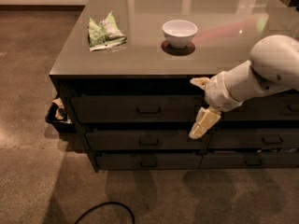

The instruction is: Open top drawer

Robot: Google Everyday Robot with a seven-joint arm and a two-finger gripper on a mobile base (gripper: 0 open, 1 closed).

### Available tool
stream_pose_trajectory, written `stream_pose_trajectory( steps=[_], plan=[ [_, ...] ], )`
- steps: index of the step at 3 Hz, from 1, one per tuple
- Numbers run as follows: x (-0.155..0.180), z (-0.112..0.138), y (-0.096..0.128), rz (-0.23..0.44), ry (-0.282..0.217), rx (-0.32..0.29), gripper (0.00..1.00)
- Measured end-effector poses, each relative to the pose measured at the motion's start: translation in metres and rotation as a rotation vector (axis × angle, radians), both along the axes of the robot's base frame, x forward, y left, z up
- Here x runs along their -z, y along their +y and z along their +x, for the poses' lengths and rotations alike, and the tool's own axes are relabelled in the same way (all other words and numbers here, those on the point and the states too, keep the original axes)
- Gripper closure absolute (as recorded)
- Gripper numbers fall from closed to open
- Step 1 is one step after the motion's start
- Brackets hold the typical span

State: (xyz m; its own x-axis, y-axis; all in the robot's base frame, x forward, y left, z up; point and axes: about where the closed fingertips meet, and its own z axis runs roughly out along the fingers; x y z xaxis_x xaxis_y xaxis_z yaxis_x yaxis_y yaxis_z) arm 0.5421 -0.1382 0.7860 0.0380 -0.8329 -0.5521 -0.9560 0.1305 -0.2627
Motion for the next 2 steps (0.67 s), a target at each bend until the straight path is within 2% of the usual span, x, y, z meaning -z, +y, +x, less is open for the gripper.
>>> stream_pose_trajectory(
  steps=[2],
  plan=[
    [0.048, 0.037, 0.024, 0.026, 0.071, -0.020, 0.00]
  ],
)
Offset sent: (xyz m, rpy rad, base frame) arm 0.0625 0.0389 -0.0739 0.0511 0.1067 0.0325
